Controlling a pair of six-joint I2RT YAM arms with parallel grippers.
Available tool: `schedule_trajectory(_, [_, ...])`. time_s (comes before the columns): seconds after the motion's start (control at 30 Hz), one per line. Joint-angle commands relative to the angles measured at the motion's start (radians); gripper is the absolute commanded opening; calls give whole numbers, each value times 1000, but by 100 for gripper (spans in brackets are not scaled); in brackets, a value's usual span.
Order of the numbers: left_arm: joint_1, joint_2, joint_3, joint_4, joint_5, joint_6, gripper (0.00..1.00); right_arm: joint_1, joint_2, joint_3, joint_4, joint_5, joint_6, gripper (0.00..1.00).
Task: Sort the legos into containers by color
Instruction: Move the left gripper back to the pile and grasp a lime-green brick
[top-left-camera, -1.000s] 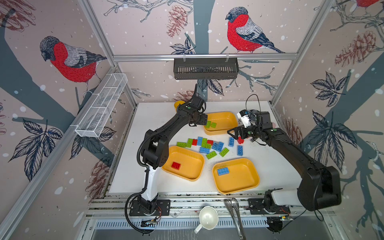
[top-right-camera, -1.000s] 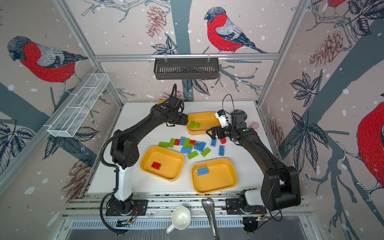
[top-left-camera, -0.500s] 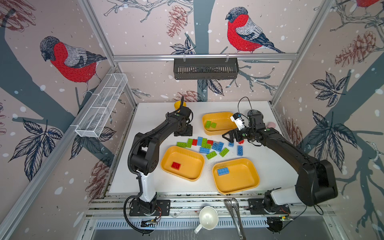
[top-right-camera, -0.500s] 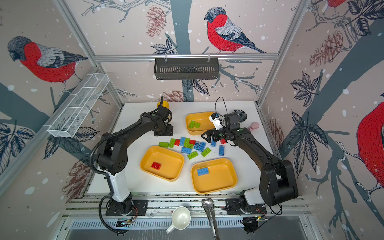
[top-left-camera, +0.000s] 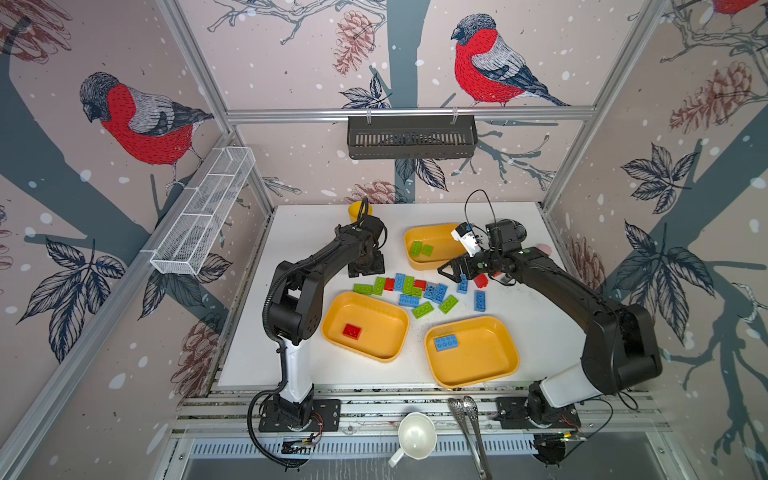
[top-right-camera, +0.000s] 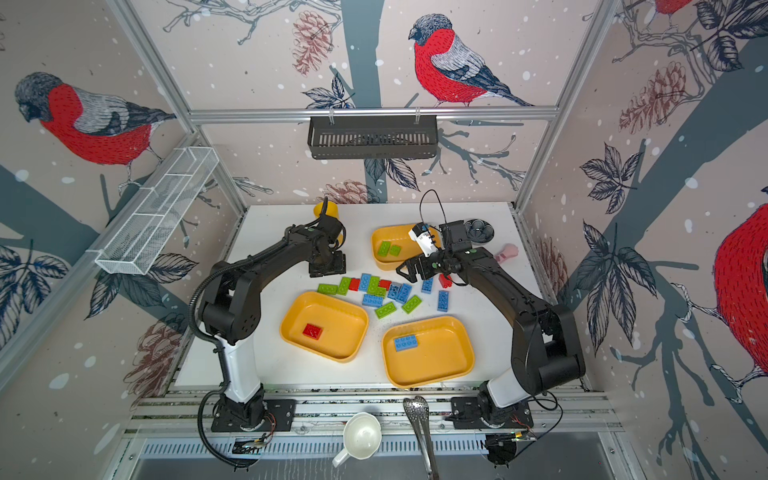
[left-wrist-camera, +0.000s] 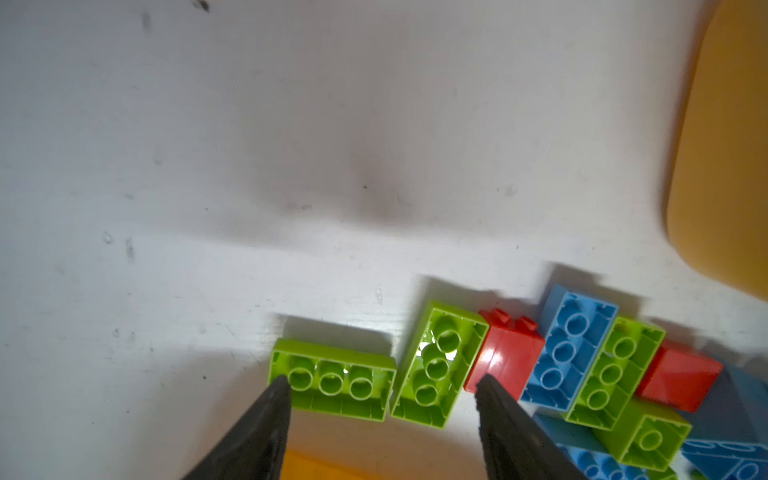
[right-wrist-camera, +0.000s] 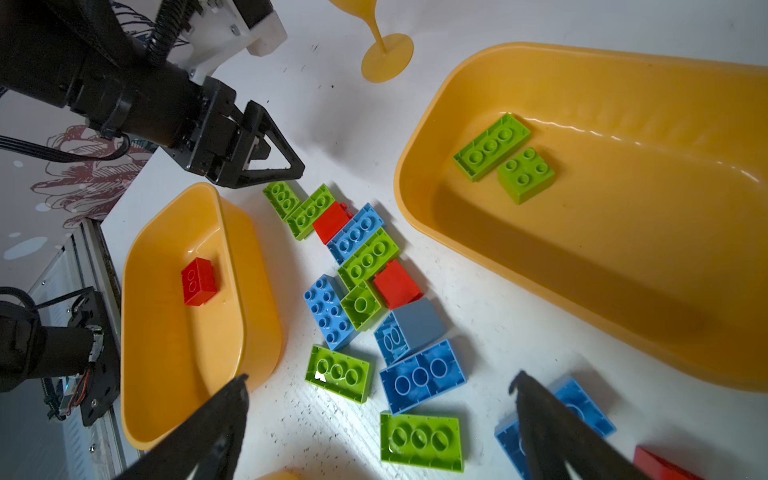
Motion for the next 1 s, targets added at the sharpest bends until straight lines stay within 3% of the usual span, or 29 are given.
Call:
schedule_trajectory(0.0, [-8, -3, -11, -86, -32, -50, 67, 11, 6, 5, 3, -15, -74, 99])
schedule_trajectory(0.33, [-6, -5, -73, -80, -3, -196, 70, 28, 8, -29, 25, -3, -69, 99])
schedule_trajectory(0.97, [27, 39, -77, 22, -17, -175, 58, 30, 5, -41, -10, 22, -87, 99])
